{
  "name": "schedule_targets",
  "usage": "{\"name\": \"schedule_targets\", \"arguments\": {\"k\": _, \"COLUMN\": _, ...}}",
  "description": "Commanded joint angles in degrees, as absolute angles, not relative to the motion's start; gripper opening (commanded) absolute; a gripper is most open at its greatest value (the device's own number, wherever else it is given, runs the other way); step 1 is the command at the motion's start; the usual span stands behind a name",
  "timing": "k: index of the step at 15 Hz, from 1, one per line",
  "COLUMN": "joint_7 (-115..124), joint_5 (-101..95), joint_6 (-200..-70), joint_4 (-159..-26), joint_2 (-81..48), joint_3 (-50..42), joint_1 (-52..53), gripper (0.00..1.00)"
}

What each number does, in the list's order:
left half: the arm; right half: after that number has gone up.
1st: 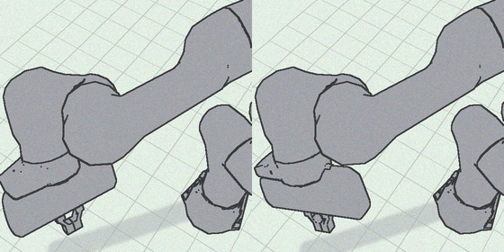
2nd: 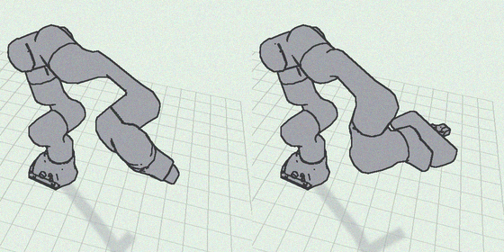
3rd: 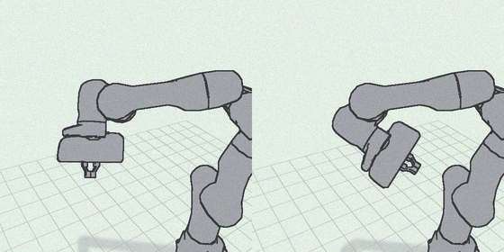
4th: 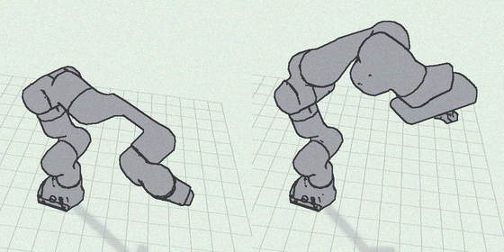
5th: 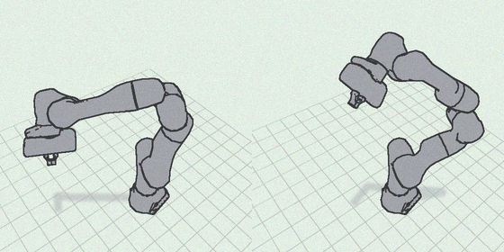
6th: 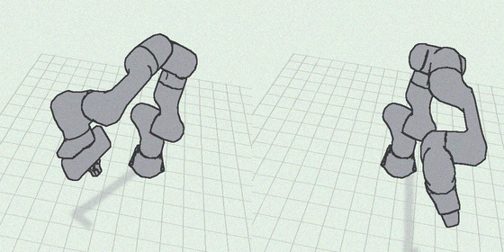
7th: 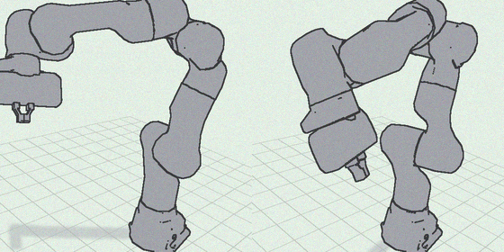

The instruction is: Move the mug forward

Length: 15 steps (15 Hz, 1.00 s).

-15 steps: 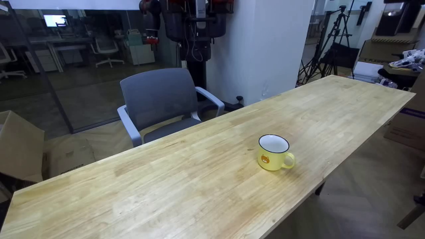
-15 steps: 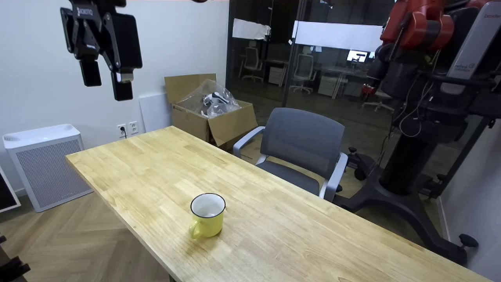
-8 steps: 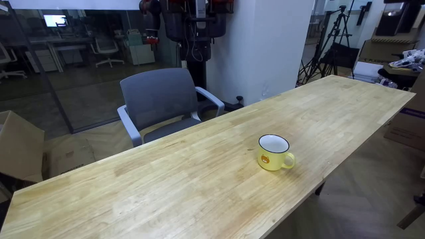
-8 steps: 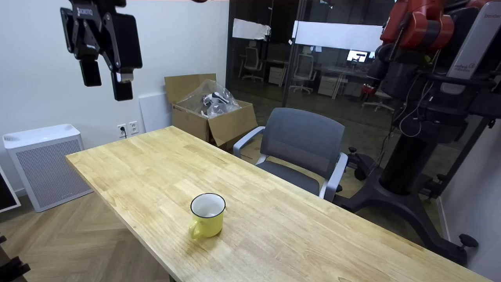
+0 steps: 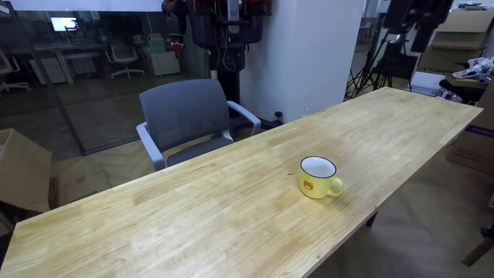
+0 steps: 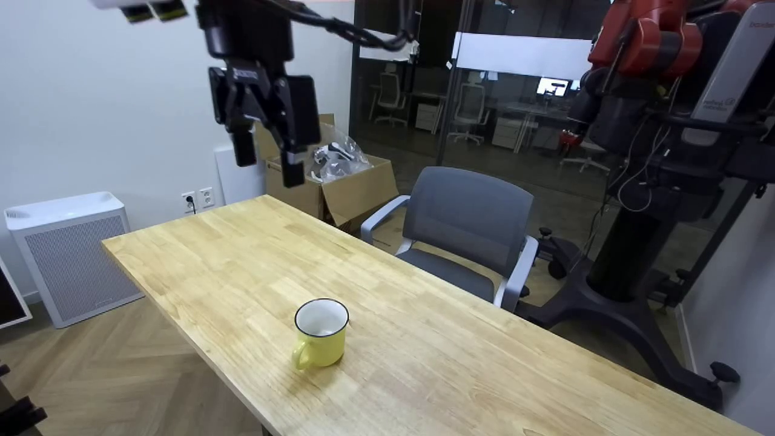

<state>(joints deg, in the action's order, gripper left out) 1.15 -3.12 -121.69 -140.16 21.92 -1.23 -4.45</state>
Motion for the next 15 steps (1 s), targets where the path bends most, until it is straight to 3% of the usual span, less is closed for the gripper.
{"name": "schedule_targets", "arguments": {"k": 1, "joint_7": 6.5, "joint_5": -8.1, "joint_6": -125.6, "joint_4": -131.3, "joint_2": 9.5, "joint_3": -0.8, "joint_1": -6.5, "gripper": 1.00}}
{"name": "schedule_targets", "arguments": {"k": 2, "joint_7": 2.6, "joint_5": -5.7, "joint_6": -124.9, "joint_4": -136.7, "joint_2": 15.6, "joint_3": -1.8, "joint_1": -5.4, "gripper": 1.00}}
{"name": "schedule_targets", "arguments": {"k": 8, "joint_7": 2.3, "joint_5": -5.6, "joint_6": -126.9, "joint_4": -135.9, "joint_2": 13.2, "joint_3": -2.1, "joint_1": -5.3, "gripper": 1.00}}
{"name": "schedule_targets", "arguments": {"k": 15, "joint_7": -8.9, "joint_5": -4.8, "joint_6": -135.3, "joint_4": -131.8, "joint_2": -0.9, "joint_3": -4.0, "joint_1": -5.1, "gripper": 1.00}}
